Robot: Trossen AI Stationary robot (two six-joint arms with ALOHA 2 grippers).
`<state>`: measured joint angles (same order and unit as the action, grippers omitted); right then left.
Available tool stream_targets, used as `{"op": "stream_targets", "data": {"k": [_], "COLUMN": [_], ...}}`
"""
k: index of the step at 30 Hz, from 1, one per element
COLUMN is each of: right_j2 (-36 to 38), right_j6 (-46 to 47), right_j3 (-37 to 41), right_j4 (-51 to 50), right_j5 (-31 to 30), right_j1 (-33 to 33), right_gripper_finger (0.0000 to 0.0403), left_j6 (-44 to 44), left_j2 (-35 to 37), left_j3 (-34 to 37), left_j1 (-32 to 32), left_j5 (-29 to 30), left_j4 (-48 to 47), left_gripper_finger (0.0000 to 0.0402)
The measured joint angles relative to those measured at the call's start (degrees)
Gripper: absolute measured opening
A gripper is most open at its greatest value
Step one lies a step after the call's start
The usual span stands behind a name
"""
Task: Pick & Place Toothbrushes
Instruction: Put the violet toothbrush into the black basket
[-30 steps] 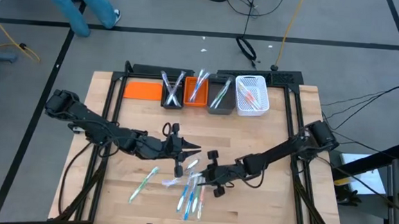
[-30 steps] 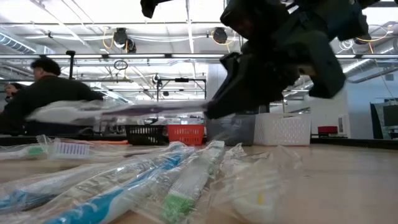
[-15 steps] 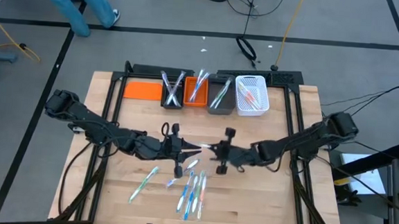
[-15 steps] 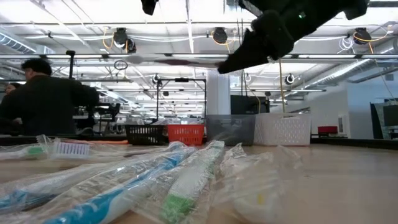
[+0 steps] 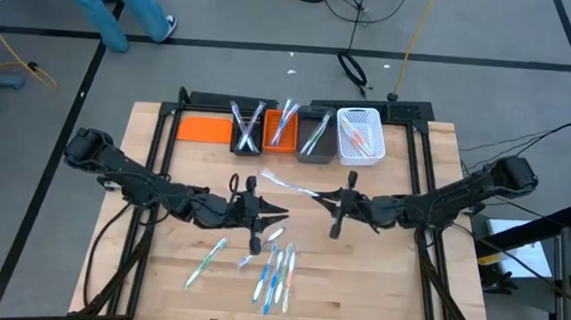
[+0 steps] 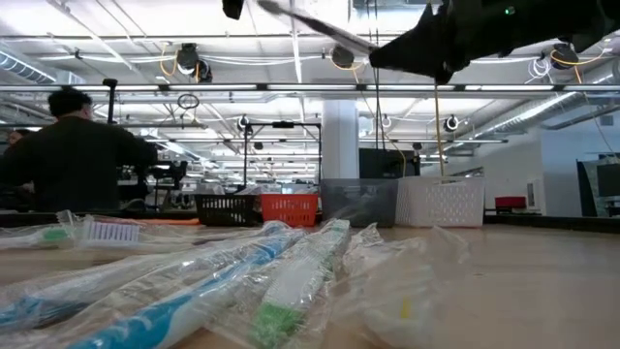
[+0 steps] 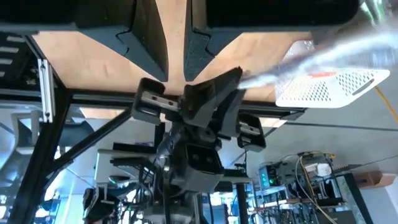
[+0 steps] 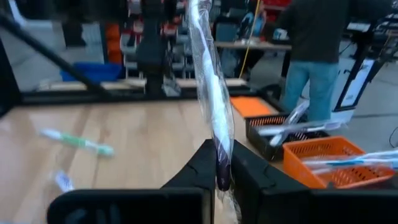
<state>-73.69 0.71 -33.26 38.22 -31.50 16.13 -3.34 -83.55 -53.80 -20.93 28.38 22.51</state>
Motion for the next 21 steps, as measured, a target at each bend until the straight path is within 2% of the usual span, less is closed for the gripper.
{"op": "stream_targets", "data": {"k": [5, 13, 21], "right_j2": [1.1, 1.1, 1.1], "right_j6": [0.0, -2.3, -3.4], "right_j3": [1.4, 1.4, 1.4], "right_j4": [4.0, 12.6, 15.3], "right_j5": [0.4, 6.3, 9.3], "right_j1": [0.1, 0.1, 0.5], "right_gripper_finger": [0.0015, 0.0015, 0.0015], "left_j6": [-0.1, 0.7, 4.8], "left_j2": [0.0, 0.0, 0.0], "left_j3": [0.0, 0.0, 0.0], "left_j1": [0.0, 0.3, 0.3], "left_j5": [0.0, 0.0, 0.0], "left_j4": [1.1, 3.2, 7.6], "left_gripper_finger": [0.0051, 0.0052, 0.0066]}}
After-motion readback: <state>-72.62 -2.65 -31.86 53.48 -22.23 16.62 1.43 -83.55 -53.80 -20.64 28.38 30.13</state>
